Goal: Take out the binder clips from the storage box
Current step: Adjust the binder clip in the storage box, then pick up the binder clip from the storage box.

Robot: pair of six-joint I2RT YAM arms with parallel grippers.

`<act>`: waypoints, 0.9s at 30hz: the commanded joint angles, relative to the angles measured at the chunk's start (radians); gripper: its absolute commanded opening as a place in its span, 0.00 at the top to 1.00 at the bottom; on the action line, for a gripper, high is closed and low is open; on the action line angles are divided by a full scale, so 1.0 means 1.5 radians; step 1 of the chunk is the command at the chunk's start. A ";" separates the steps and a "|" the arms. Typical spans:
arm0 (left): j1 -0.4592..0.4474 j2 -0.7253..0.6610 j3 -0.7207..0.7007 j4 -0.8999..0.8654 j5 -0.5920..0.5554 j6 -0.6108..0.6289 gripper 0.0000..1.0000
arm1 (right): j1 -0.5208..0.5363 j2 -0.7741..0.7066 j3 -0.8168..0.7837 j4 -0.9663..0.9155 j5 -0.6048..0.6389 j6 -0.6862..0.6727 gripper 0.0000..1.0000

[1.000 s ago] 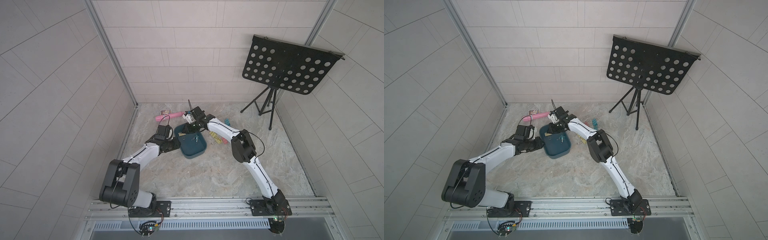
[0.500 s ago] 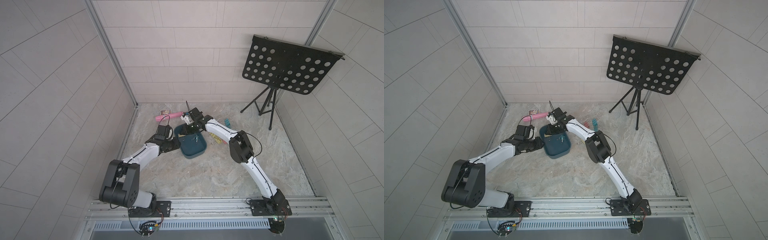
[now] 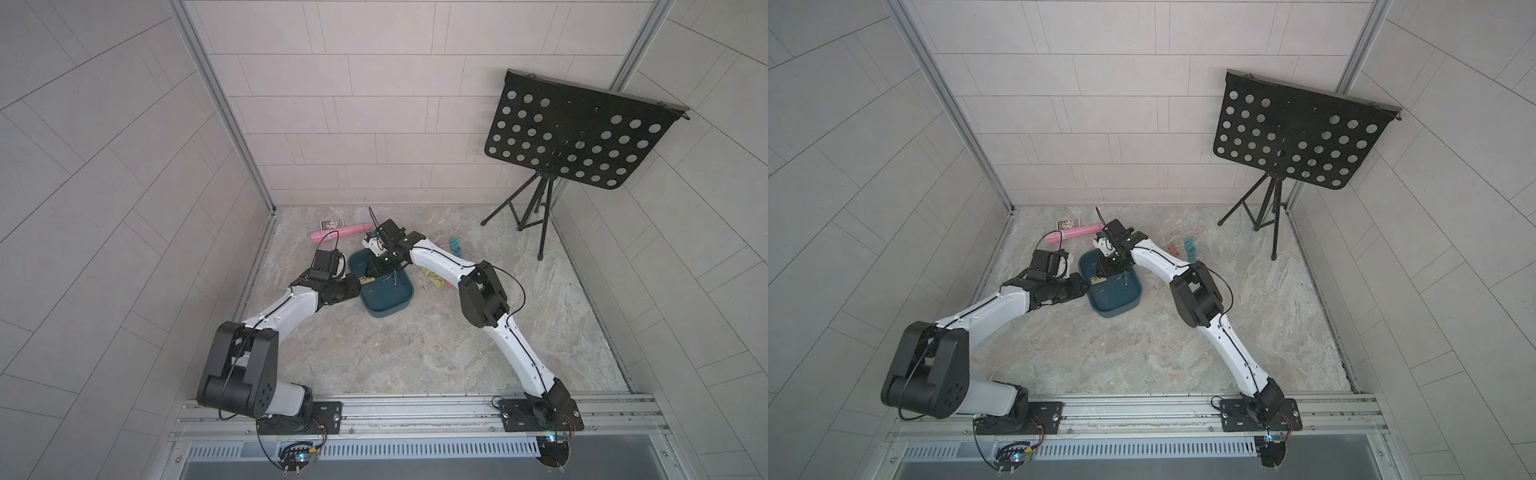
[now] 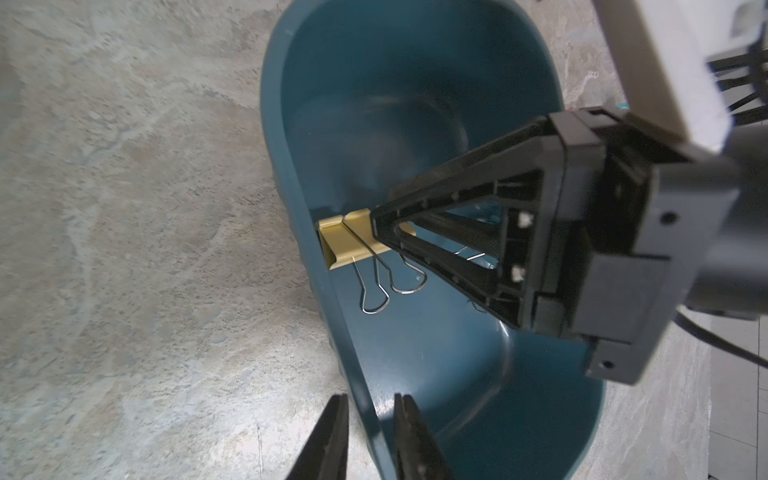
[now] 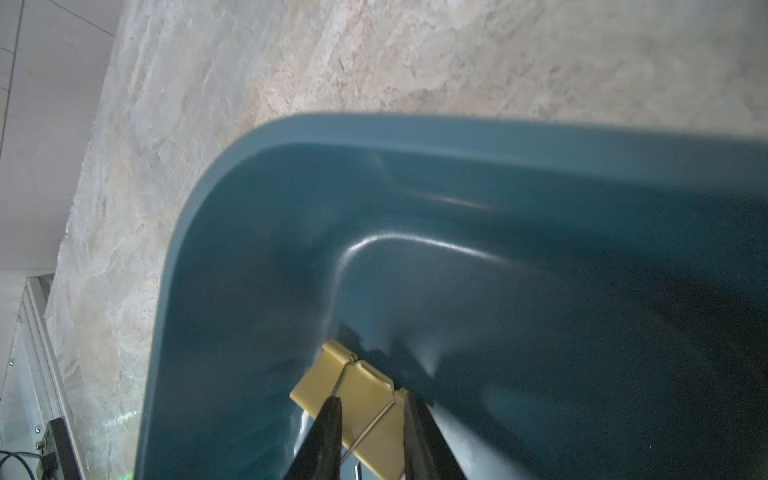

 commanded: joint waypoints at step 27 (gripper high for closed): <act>-0.003 -0.032 -0.013 -0.020 -0.010 0.005 0.72 | 0.034 -0.159 -0.118 -0.039 0.073 -0.326 0.61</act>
